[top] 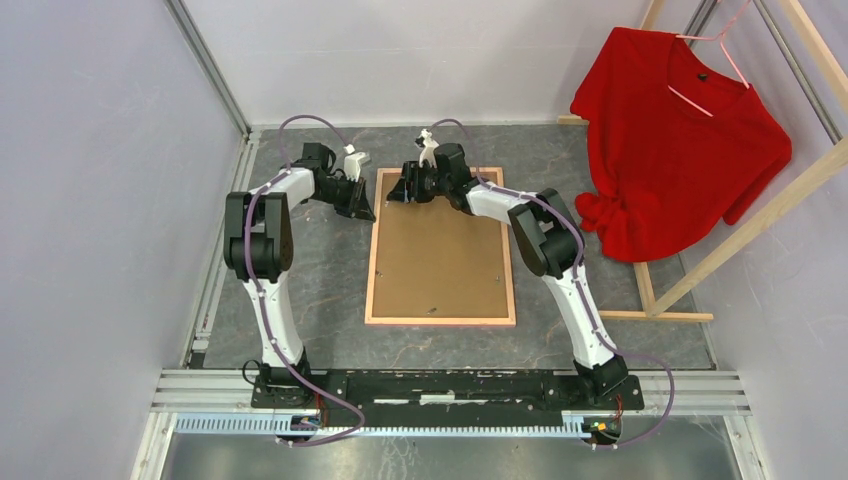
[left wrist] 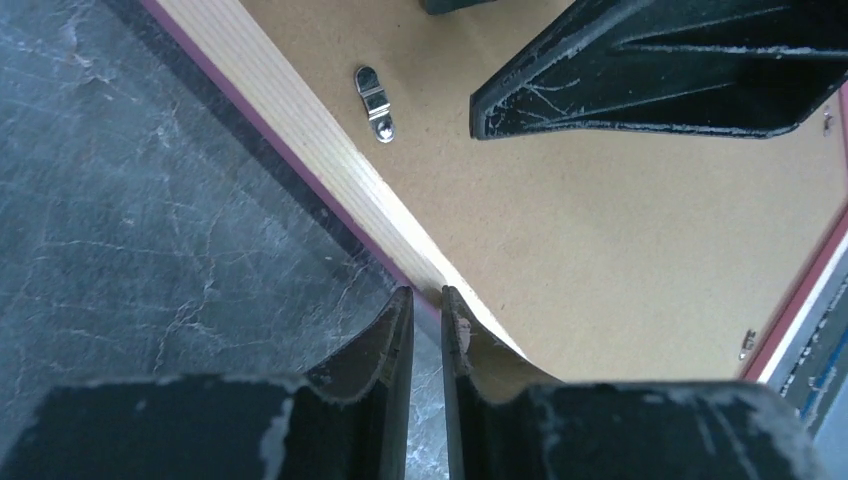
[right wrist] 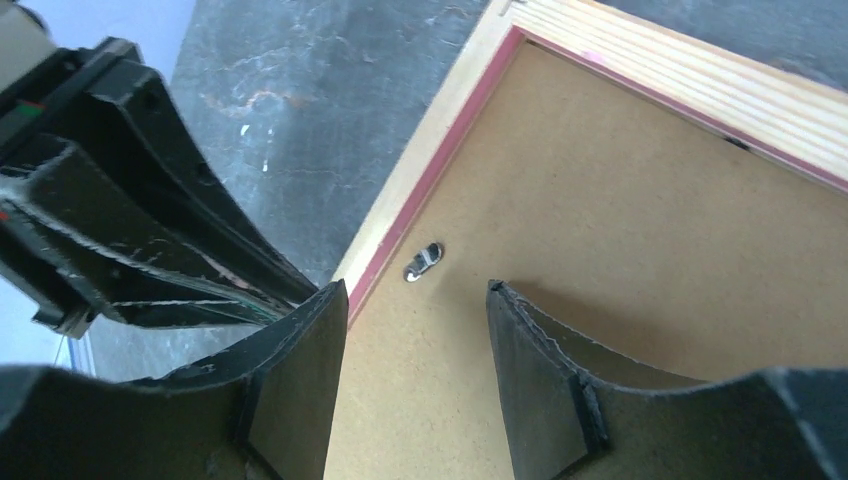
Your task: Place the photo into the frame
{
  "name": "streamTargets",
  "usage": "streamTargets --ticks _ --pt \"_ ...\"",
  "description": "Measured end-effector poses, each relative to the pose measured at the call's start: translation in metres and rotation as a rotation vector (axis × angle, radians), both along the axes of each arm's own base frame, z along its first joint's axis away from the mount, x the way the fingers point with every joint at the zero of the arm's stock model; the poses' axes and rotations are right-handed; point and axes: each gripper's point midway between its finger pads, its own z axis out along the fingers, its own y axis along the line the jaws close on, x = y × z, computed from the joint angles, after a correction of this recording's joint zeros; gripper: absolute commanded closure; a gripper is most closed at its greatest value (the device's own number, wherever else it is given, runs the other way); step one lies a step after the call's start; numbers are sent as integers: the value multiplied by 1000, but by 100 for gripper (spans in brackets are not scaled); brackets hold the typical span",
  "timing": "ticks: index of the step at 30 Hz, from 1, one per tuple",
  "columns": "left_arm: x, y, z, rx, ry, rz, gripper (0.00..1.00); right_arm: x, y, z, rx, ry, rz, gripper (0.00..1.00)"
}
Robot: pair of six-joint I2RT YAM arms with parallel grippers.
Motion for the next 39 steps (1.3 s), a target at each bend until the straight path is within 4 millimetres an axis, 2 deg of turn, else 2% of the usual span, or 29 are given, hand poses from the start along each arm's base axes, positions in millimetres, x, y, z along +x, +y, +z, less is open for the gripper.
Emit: streamTargets --ticks 13,20,39 --pt "0 -5 -1 -49 26 1 81 0 17 -1 65 29 14 42" --pt "0 -6 -1 -56 25 -3 81 -9 25 -1 86 42 35 43" --pt "-5 -16 -3 -92 20 -29 82 -12 28 -3 138 78 32 48"
